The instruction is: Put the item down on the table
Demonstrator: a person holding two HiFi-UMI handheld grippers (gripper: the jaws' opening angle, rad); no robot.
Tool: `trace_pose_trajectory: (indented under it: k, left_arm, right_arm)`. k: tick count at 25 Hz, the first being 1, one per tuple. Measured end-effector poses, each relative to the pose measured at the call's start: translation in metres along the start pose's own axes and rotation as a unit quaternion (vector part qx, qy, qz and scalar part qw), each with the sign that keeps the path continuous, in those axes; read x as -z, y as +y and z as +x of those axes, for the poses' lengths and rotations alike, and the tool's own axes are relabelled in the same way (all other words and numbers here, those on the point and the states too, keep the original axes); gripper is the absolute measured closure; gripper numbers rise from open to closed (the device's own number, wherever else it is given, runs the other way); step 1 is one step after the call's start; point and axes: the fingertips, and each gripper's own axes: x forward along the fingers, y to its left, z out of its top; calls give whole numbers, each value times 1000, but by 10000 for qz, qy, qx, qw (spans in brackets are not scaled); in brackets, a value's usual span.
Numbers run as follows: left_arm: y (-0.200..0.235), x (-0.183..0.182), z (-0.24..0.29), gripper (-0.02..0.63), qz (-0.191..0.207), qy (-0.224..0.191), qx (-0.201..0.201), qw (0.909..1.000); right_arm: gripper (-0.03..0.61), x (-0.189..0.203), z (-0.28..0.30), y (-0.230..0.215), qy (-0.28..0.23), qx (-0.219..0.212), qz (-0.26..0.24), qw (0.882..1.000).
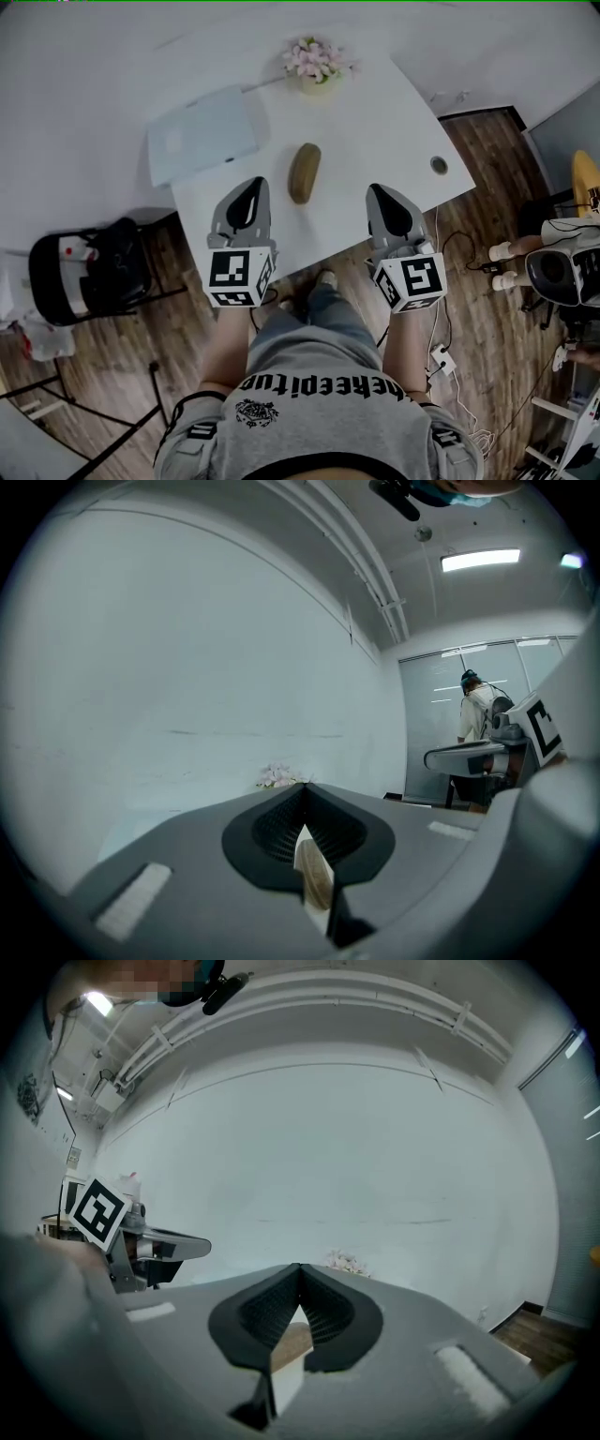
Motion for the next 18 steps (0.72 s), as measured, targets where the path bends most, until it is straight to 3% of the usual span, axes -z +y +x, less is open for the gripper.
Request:
trace_pose_trajectory:
  k: [18]
  left_arm:
    - [-1,-38,-43,595,81,-660,177,9976]
  right_arm:
    - [578,-16,-36,23,-216,360,-94,9991]
